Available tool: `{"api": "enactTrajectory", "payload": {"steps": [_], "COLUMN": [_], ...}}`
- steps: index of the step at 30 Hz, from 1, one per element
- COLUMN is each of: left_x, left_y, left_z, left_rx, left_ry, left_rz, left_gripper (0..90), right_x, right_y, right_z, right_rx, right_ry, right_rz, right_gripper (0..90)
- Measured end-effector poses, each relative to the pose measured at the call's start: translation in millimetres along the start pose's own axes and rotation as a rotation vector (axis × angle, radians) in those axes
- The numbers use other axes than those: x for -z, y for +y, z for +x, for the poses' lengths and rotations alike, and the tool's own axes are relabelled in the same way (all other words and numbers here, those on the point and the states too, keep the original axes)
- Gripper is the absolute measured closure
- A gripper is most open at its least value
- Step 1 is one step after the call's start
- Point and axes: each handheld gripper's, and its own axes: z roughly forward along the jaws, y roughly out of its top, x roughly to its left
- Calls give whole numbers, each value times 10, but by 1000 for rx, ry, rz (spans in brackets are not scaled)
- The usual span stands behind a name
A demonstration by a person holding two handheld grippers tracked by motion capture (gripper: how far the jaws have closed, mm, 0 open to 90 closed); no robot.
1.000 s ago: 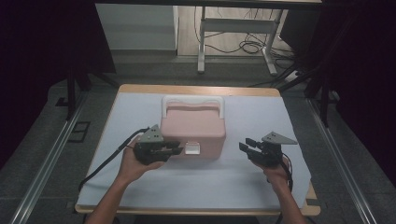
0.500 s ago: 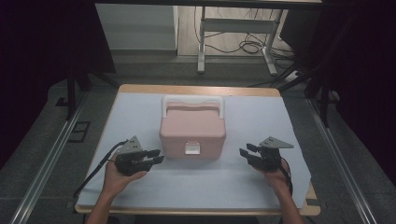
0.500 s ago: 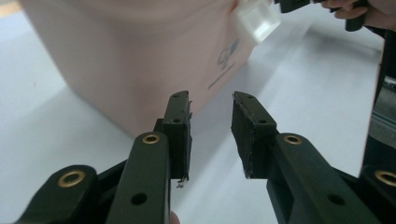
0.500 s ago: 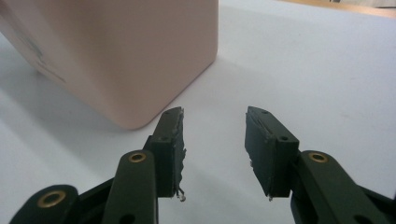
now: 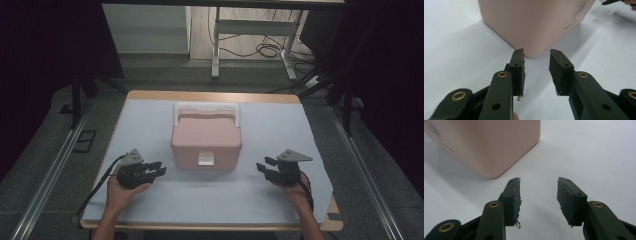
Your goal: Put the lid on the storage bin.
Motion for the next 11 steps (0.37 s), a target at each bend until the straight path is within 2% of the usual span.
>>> {"api": "enactTrajectory", "payload": {"steps": [4, 11], "left_x": [20, 13], "left_y": [-14, -20], "left_z": [21, 37], "left_rx": [18, 25], "left_ry": [3, 7], "left_rz": [-13, -15], "left_gripper": [649, 623], "right_x": [13, 22], "right_y": [1, -1], "right_z": [14, 21], "right_rx": [9, 14], "right_ry": [-3, -5], "right_rz": [-2, -9], "right_gripper": [523, 503]}}
